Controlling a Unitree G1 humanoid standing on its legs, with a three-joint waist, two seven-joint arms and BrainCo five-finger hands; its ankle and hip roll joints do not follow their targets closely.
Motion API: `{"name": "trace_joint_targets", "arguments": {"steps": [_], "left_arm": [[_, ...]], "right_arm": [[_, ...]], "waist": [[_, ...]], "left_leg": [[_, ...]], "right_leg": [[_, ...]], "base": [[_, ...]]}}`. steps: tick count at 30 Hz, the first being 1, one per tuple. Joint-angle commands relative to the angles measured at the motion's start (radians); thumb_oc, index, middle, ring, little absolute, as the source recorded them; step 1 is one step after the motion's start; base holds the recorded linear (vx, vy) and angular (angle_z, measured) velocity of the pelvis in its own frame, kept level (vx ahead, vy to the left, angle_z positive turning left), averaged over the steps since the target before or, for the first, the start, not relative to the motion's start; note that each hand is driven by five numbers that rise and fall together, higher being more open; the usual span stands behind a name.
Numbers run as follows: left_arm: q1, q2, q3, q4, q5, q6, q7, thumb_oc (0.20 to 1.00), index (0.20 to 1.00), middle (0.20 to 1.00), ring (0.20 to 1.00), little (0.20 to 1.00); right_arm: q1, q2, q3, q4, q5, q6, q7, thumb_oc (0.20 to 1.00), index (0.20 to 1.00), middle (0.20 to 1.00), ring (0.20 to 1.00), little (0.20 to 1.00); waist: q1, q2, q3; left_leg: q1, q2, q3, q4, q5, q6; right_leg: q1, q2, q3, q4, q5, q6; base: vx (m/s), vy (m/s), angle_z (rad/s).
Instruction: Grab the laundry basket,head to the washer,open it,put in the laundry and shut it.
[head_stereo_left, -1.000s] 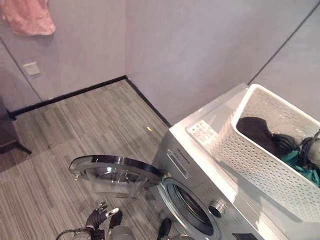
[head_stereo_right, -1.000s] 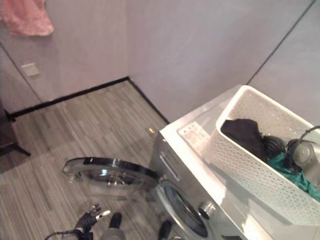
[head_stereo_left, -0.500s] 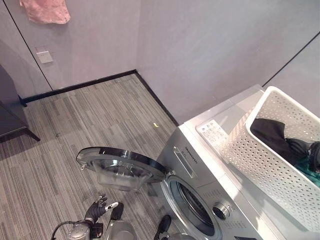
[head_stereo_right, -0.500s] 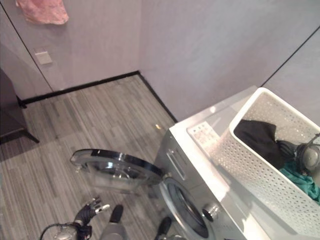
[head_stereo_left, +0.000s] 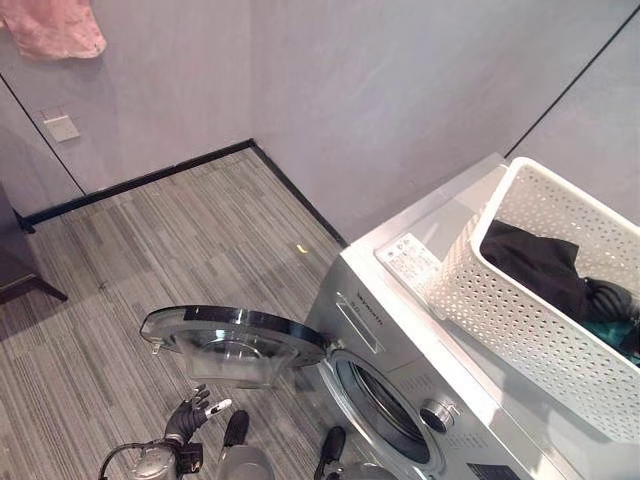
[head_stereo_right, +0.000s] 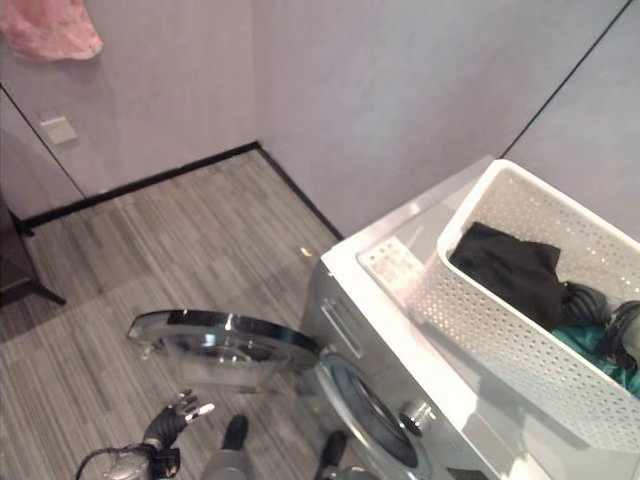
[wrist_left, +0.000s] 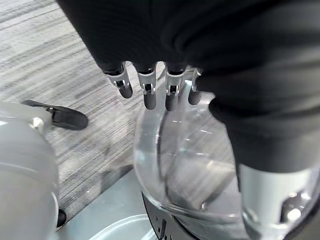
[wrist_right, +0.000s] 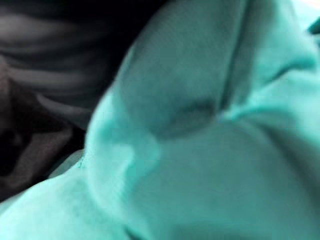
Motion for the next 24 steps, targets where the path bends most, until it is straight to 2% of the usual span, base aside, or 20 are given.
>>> {"name": "trace_joint_targets", "arguments": {"steps": [1, 3, 4, 8, 9, 11, 12, 13, 16, 18, 21, 24], "left_arm": [[0.002, 0.007, 0.010, -0.036, -0.022, -0.035, 0.005, 1.000, 1.000, 1.000, 1.000, 1.000], [0.007, 0.001, 0.023, -0.047, -0.021, -0.037, 0.012, 1.000, 1.000, 1.000, 1.000, 1.000], [0.004, -0.004, 0.029, -0.052, -0.010, -0.038, 0.018, 1.000, 1.000, 1.000, 1.000, 1.000], [0.001, -0.006, 0.043, -0.103, 0.013, -0.042, 0.029, 1.000, 1.000, 1.000, 1.000, 1.000], [-0.002, -0.005, 0.044, -0.158, 0.027, -0.038, 0.038, 1.000, 1.000, 1.000, 1.000, 1.000], [-0.003, -0.004, 0.042, -0.179, 0.035, -0.035, 0.041, 1.000, 1.000, 1.000, 1.000, 1.000], [-0.005, 0.001, 0.041, -0.225, 0.051, -0.031, 0.045, 1.000, 1.000, 1.000, 1.000, 1.000], [-0.003, 0.003, 0.043, -0.228, 0.052, -0.029, 0.046, 1.000, 1.000, 1.000, 1.000, 1.000], [-0.015, 0.013, 0.025, -0.306, 0.077, -0.028, 0.059, 1.000, 1.000, 1.000, 1.000, 1.000], [-0.029, 0.041, 0.004, -0.405, 0.109, -0.027, 0.075, 1.000, 1.000, 1.000, 1.000, 1.000], [-0.054, 0.088, -0.020, -0.518, 0.180, -0.044, 0.093, 1.000, 1.000, 1.000, 1.000, 1.000], [-0.065, 0.096, -0.024, -0.565, 0.178, -0.055, 0.102, 1.000, 1.000, 1.000, 1.000, 1.000]], "right_arm": [[0.018, 0.056, 0.023, 0.026, 0.079, 0.024, -0.073, 0.200, 0.200, 0.200, 0.200, 0.200], [0.012, 0.061, -0.072, 0.007, 0.123, 0.027, -0.134, 0.200, 0.200, 0.200, 0.200, 0.200], [0.003, 0.064, -0.153, -0.033, 0.143, 0.023, -0.195, 0.200, 0.200, 0.200, 0.200, 0.200], [0.000, 0.082, -0.330, -0.147, 0.128, 0.031, -0.318, 0.200, 0.200, 0.200, 0.200, 0.200], [-0.039, 0.140, -0.400, -0.219, 0.087, 0.049, -0.421, 0.200, 0.200, 0.200, 0.200, 0.200], [-0.049, 0.169, -0.411, -0.247, 0.061, 0.060, -0.447, 0.200, 0.200, 0.200, 0.200, 0.200], [-0.080, 0.212, -0.424, -0.309, -0.009, 0.079, -0.500, 0.200, 0.200, 0.200, 0.200, 0.200], [-0.077, 0.218, -0.428, -0.317, -0.013, 0.085, -0.499, 0.200, 0.200, 0.200, 0.200, 0.200], [-0.147, 0.301, -0.439, -0.405, -0.068, 0.089, -0.600, 0.200, 0.200, 0.200, 0.200, 0.200], [-0.272, 0.364, -0.416, -0.482, -0.134, 0.109, -0.699, 0.200, 0.200, 0.200, 0.200, 0.200], [-0.410, 0.346, -0.377, -0.495, -0.251, 0.139, -0.766, 0.200, 0.200, 0.200, 0.200, 0.200], [-0.481, 0.333, -0.354, -0.477, -0.265, 0.149, -0.794, 0.200, 0.200, 0.200, 0.200, 0.200]], "waist": [[-0.004, 0.019, -0.013], [-0.011, 0.021, -0.022], [-0.016, 0.022, -0.032], [-0.029, 0.031, -0.053], [-0.030, 0.039, -0.067], [-0.030, 0.043, -0.072], [-0.030, 0.050, -0.080], [-0.030, 0.048, -0.079], [-0.025, 0.056, -0.095], [-0.019, 0.057, -0.109], [-0.007, 0.057, -0.125], [-0.003, 0.057, -0.131]], "left_leg": [[-0.056, 0.045, 0.026, 0.003, -0.051, 0.023], [-0.048, 0.043, 0.032, 0.003, -0.057, 0.026], [-0.041, 0.041, 0.037, 0.003, -0.063, 0.028], [-0.024, 0.038, 0.043, 0.003, -0.079, 0.033], [-0.013, 0.036, 0.047, 0.003, -0.088, 0.039], [-0.009, 0.036, 0.047, 0.003, -0.092, 0.041], [-0.002, 0.036, 0.049, 0.003, -0.097, 0.044], [0.000, 0.036, 0.050, 0.003, -0.097, 0.044], [0.012, 0.036, 0.048, 0.003, -0.103, 0.046], [0.024, 0.036, 0.047, 0.004, -0.106, 0.047], [0.033, 0.037, 0.043, 0.004, -0.107, 0.046], [0.037, 0.038, 0.041, 0.004, -0.108, 0.045]], "right_leg": [[0.025, -0.113, 0.001, 0.028, -0.103, 0.081], [0.029, -0.115, 0.009, 0.026, -0.100, 0.082], [0.033, -0.115, 0.016, 0.024, -0.099, 0.082], [0.043, -0.116, 0.025, 0.019, -0.101, 0.083], [0.048, -0.117, 0.031, 0.018, -0.102, 0.083], [0.052, -0.117, 0.034, 0.018, -0.104, 0.082], [0.055, -0.117, 0.040, 0.017, -0.106, 0.082], [0.056, -0.116, 0.041, 0.018, -0.106, 0.082], [0.064, -0.115, 0.048, 0.021, -0.111, 0.078], [0.075, -0.112, 0.053, 0.026, -0.116, 0.075], [0.084, -0.110, 0.054, 0.028, -0.121, 0.072], [0.088, -0.109, 0.054, 0.028, -0.122, 0.071]], "base": [[0.01, 0.014, -0.04], [0.01, 0.021, -0.12], [0.00, 0.027, -0.15], [0.00, 0.020, -0.07], [0.01, 0.031, -0.04], [0.00, 0.007, -0.04], [0.00, 0.009, -0.13], [0.01, 0.012, -0.13], [0.02, 0.003, -0.14], [0.00, 0.003, -0.03], [0.00, 0.001, 0.01], [0.00, 0.000, 0.01]]}}
